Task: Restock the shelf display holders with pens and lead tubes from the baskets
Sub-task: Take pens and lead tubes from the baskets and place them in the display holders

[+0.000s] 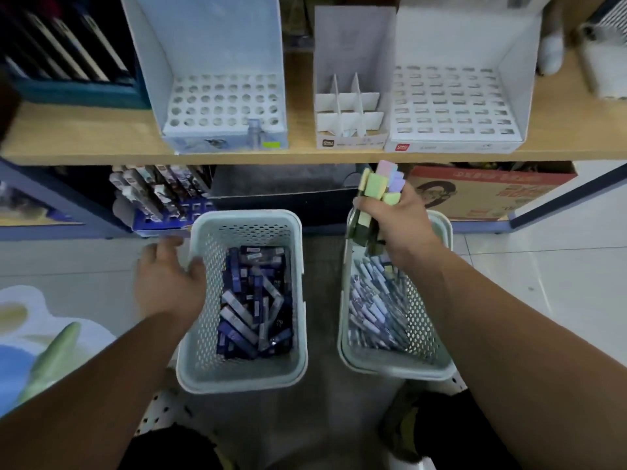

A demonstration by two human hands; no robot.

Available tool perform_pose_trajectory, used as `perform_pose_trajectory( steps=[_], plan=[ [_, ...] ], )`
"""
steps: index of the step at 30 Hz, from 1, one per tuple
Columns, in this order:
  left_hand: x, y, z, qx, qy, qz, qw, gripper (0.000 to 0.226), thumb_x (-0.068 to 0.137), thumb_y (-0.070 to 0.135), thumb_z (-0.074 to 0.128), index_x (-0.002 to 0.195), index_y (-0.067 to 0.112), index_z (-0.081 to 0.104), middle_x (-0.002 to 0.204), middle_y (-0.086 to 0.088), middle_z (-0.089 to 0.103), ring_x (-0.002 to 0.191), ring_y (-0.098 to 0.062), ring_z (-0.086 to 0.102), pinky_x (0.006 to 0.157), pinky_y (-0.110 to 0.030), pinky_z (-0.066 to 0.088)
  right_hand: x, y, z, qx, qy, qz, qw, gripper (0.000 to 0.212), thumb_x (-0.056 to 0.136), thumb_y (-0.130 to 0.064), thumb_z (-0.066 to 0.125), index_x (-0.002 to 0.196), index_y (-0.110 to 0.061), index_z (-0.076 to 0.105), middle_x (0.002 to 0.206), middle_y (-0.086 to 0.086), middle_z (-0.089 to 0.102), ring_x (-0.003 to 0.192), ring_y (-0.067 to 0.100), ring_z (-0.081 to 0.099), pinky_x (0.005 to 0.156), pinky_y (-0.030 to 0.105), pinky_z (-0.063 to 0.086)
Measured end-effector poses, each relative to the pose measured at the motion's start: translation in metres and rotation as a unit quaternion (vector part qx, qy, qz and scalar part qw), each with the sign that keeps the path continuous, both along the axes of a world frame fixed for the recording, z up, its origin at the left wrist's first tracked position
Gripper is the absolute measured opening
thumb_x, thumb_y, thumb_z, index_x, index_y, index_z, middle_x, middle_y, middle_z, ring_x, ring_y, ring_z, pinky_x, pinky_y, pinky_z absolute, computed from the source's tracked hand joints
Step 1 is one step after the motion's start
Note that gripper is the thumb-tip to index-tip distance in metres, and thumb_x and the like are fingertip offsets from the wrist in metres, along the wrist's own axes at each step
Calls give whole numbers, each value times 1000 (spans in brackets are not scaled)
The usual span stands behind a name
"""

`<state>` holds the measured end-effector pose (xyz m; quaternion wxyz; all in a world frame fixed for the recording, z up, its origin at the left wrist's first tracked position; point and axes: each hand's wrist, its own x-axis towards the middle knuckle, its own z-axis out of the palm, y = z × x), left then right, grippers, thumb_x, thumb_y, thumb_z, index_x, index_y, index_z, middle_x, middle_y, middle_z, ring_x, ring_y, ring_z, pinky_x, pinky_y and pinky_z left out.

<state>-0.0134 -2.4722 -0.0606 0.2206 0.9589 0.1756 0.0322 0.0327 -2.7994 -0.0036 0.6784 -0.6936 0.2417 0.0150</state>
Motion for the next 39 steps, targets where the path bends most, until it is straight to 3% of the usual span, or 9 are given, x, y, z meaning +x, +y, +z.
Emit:
perform_pose_trajectory(
  steps=[5, 10, 15, 18, 22, 27, 30, 35, 39],
  plan=[
    [-23, 37, -21, -218, 115, 87, 965, 23, 100, 27, 53, 115, 16, 67, 109, -17, 70, 96, -39, 66, 88, -46, 54, -9, 99, -2, 36, 69, 126, 989, 29, 77, -10, 83, 98, -23, 69, 86, -1, 77, 77, 15, 71, 76, 38, 60],
    [-32, 49, -24, -331, 157, 54, 929, 15, 97, 29, 62, 107, 32, 73, 92, 6, 74, 74, -17, 69, 65, -31, 57, -41, 170, -63, -3, 195, 186, 963, 22, 76, -8, 83, 84, -24, 68, 84, 2, 74, 72, 16, 69, 69, 33, 59],
    [-35, 48, -33, -313, 180, 7, 932, 17, 96, 23, 65, 99, 41, 65, 85, 21, 65, 73, 4, 62, 56, -13, 43, -55, 189, -120, -99, 292, 190, 932, 45, 78, -14, 84, 110, -17, 54, 108, 10, 65, 88, 25, 64, 74, 32, 54],
    [-33, 48, -35, -295, 179, -2, 938, 13, 97, 23, 63, 99, 35, 62, 82, 25, 57, 66, 11, 56, 50, 0, 34, -59, 192, -135, -90, 304, 168, 933, 49, 77, -14, 86, 115, -17, 56, 103, 5, 66, 83, 18, 62, 66, 23, 49],
    [-28, 50, -36, -293, 210, -19, 933, 8, 99, 25, 60, 106, 29, 61, 97, 13, 63, 82, -2, 60, 56, -12, 38, -55, 193, -140, -75, 320, 185, 926, 65, 72, -23, 92, 119, -15, 48, 103, 0, 58, 87, 19, 59, 63, 25, 50],
    [-25, 52, -31, -315, 220, -24, 923, 7, 98, 22, 61, 98, 29, 62, 98, 4, 68, 85, -17, 65, 61, -24, 42, -46, 186, -132, -66, 315, 208, 923, 85, 81, -20, 86, 151, -7, 40, 148, 11, 51, 125, 32, 56, 98, 41, 52],
    [-25, 50, -30, -305, 216, -15, 928, 11, 98, 21, 62, 95, 32, 62, 95, 6, 67, 87, -14, 64, 61, -23, 41, -45, 177, -121, 4, 324, 221, 920, 69, 87, -10, 76, 149, -10, 46, 145, 12, 54, 123, 32, 57, 105, 49, 50],
    [-24, 46, -29, -275, 221, 8, 936, 9, 98, 21, 62, 97, 30, 62, 91, -1, 68, 72, -17, 63, 55, -23, 42, -42, 159, -81, 161, 276, 167, 933, 38, 94, 13, 56, 124, -9, 62, 116, 9, 64, 106, 26, 65, 79, 29, 60],
    [-22, 39, -22, -180, 198, -1, 964, 22, 92, 16, 67, 114, 19, 66, 98, 0, 69, 76, -13, 60, 63, -21, 43, -33, 136, -48, 165, 204, 152, 953, 34, 96, 14, 50, 115, -9, 66, 116, 12, 69, 102, 27, 71, 82, 28, 60]
  ],
)
